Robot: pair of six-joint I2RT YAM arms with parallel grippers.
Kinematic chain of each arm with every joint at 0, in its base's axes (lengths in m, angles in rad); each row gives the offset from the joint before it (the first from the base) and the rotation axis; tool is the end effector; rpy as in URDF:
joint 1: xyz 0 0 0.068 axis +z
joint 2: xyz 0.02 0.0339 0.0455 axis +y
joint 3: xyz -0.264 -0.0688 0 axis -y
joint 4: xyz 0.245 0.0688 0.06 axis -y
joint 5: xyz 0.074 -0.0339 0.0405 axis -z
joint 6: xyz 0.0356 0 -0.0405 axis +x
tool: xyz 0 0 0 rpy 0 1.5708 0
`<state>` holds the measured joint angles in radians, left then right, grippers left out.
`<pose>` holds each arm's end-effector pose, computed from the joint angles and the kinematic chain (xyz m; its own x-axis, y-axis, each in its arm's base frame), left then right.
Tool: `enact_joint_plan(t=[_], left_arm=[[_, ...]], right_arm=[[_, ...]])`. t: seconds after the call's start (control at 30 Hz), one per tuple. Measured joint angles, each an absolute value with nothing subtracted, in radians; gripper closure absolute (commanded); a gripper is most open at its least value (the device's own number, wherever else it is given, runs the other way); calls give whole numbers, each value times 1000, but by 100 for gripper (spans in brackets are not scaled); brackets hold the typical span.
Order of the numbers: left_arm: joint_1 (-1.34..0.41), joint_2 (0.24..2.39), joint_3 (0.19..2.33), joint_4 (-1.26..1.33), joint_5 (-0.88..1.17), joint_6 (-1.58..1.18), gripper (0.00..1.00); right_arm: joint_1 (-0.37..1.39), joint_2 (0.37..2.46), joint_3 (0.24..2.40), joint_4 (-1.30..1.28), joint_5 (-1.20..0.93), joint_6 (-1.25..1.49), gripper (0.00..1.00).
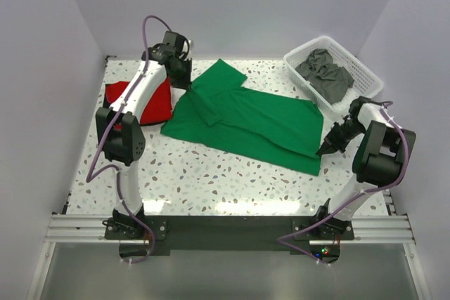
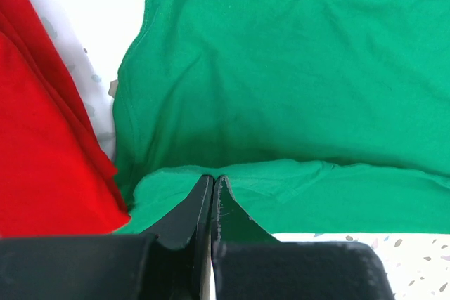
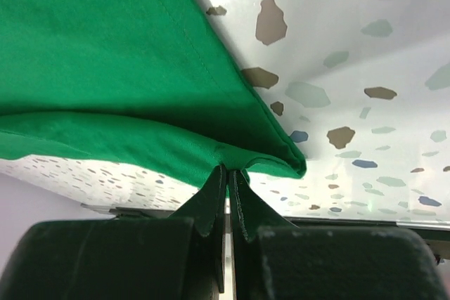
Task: Fold and stack the t-shirts
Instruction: Fold the tshirt
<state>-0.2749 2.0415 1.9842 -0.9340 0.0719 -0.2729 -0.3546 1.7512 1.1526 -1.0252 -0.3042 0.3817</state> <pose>0.4302 -0.1240 0.3030 -0.8587 -0.0371 -0.5111 0.0801 0.9754 -0.2055 0.2830 -0.0934 0.1769 -0.7401 0.6530 0.1606 0.6701 0.6961 0.2578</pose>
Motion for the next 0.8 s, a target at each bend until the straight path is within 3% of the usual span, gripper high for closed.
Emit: enact_joint_plan(t=[0.1, 0.13, 0.17, 0.2, 0.23, 0.33, 0.57, 0.8], left_arm=[[-275, 2064, 1991, -928, 75, -273, 100], [-275, 2079, 2000, -927, 76, -274, 97], [-275, 2097, 2013, -925, 77, -274, 90], [-275, 2119, 2035, -925, 79, -273, 84], [-275, 2144, 2061, -923, 83, -276, 69], [-275, 2204, 2126, -906, 101, -292, 46], [-275, 2193, 2109, -809, 154, -348, 37], [-275, 2011, 1822, -720, 168, -356, 37]], right_arm=[[-355, 1789, 1171, -1021, -307, 384, 99], [-355, 1801, 1180, -1020, -306, 385, 94], [-355, 1813, 1190, -1018, -307, 388, 78], [-355, 1820, 1197, -1015, -307, 390, 70], [-355, 1827, 1208, -1015, -306, 396, 61], [-355, 1827, 1244, -1009, -306, 413, 49], [-354, 1737, 1273, -993, -287, 436, 46], [-353, 1511, 1181, -934, -275, 434, 46]])
